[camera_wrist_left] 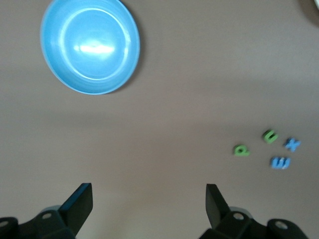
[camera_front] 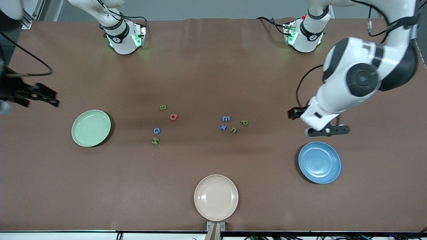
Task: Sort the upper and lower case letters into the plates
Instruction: 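Move the left gripper toward the green p while the right gripper reaches the letters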
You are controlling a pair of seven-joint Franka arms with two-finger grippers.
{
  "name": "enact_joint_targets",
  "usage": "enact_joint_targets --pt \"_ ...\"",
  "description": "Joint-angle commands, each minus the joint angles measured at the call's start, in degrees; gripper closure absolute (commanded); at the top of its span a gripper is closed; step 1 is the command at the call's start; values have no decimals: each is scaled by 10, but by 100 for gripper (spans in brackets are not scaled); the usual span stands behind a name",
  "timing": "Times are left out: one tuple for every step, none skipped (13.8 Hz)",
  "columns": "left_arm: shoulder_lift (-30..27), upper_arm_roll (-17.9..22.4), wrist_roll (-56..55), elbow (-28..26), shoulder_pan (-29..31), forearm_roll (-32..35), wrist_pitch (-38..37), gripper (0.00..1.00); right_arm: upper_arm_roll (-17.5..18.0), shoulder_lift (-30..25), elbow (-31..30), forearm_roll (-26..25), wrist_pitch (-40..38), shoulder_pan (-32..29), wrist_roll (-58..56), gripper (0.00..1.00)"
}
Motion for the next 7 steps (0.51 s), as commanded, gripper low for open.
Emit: enact_joint_targets --pt "3 3 -69 -53 -31 0 72 0 -2 36 -25 -5 34 41 12 0" --pt "10 3 -96 -71 -34 1 102 0 -2 46 -53 -4 70 58 14 0" --pt "16 3 -121 -90 -45 0 133 0 -1 48 -91 -4 114 65 23 0" --pt "26 3 -147 -105 -58 0 162 0 -1 50 -132 -4 164 76 29 0" --pt "39 3 -175 -110 -72 1 181 0 -1 55 -172 -4 220 83 34 0" --pt "58 3 -205 -111 -87 4 195 0 0 65 -204 -3 264 84 35 0" --pt "74 3 -239 -112 -102 5 211 0 0 82 -216 0 289 92 35 0"
